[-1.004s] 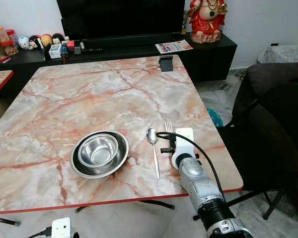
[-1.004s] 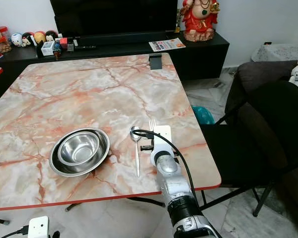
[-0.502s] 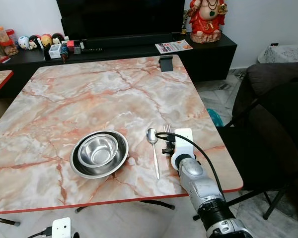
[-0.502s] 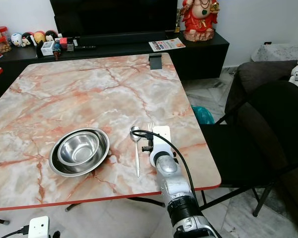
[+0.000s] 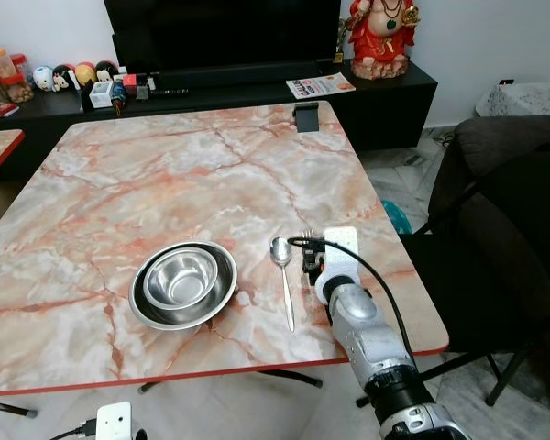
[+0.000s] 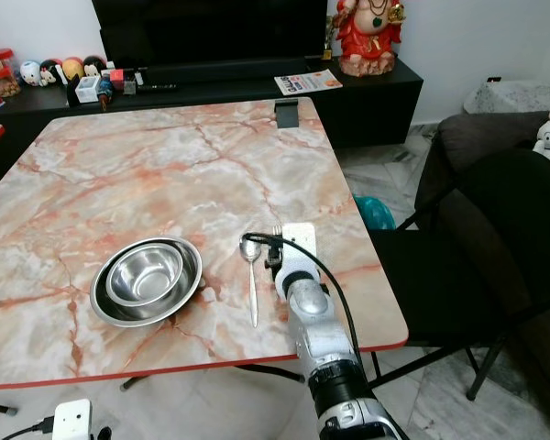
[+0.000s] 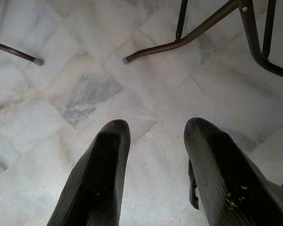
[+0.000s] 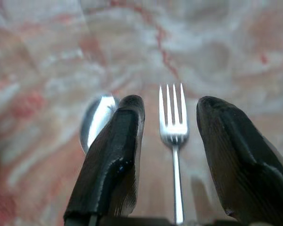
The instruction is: Setting the table
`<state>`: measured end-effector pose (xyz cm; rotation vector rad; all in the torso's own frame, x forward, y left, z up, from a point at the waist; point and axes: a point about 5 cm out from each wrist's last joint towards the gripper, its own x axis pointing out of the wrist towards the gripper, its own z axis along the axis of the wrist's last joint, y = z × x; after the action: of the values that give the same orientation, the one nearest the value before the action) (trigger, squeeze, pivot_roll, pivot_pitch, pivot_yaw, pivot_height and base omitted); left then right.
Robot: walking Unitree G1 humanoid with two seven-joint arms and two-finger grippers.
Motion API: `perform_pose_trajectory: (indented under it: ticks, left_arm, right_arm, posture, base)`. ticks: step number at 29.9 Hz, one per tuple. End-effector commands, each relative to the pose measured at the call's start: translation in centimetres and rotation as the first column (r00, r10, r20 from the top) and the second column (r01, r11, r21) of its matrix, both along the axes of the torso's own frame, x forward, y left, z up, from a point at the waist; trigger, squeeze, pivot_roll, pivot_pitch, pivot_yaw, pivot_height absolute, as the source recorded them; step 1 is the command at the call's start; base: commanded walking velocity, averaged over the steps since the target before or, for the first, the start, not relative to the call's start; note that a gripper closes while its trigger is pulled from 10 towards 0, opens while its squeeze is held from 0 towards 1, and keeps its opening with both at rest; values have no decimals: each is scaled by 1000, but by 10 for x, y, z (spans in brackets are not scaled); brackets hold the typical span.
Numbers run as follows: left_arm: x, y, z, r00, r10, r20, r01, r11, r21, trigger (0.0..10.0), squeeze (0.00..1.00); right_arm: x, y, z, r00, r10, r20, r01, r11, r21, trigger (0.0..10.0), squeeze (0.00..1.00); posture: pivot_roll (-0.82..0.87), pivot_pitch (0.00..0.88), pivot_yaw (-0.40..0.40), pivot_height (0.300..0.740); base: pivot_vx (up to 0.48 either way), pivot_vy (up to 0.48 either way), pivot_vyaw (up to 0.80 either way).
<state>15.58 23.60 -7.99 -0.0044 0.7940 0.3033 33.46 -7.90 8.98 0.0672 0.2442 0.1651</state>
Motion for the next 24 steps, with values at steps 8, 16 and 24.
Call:
perform_pose_trajectory:
  ticks: [8, 16, 24]
  left_arm:
    - [3, 2, 1, 1000, -5, 1, 5, 1000, 11, 10000, 0]
    - [6, 0, 3, 1000, 2, 18, -2, 1000, 7, 10000, 0]
    - [8, -3, 4, 999, 6, 38, -6, 1000, -1, 10000, 0]
  right_arm:
    - [3, 5, 15, 997, 16, 74, -19, 999, 38, 10000, 0]
    - [6, -1, 58, 929, -25, 368, 0, 998, 68, 10000, 0]
    - [4, -6, 65, 898, -29, 439, 12, 999, 42, 10000, 0]
  posture:
    - [0, 0, 65, 732]
    - [-4, 0, 59, 732]
    - [-7, 0, 54, 732]
  base:
    - [0, 0, 0]
    - [0, 0, 0]
    - [0, 0, 0]
